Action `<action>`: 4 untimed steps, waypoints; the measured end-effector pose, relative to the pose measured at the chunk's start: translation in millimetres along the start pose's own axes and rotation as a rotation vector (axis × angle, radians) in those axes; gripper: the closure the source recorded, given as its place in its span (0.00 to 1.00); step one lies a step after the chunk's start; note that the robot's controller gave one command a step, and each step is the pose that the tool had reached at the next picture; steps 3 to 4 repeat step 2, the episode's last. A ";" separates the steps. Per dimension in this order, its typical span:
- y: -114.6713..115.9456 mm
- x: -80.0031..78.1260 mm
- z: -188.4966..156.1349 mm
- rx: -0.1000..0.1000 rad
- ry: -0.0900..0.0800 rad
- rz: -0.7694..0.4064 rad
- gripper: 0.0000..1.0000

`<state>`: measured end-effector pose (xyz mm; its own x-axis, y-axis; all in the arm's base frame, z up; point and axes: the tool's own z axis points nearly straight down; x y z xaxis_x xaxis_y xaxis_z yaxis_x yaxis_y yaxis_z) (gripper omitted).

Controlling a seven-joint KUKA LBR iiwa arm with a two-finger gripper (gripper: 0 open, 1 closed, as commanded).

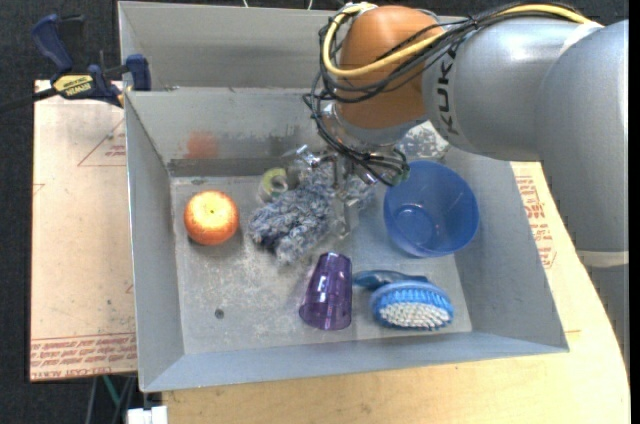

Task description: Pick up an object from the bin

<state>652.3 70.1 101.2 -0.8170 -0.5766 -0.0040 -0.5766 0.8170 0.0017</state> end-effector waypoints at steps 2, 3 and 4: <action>-13.7 1.7 28.9 0.005 -0.011 -0.330 1.00; -13.7 1.7 28.9 0.005 -0.011 -0.330 1.00; -13.7 1.7 28.9 0.005 -0.011 -0.330 1.00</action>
Offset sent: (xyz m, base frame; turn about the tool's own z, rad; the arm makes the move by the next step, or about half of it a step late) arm 0.0046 -0.0135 -0.0312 -0.3350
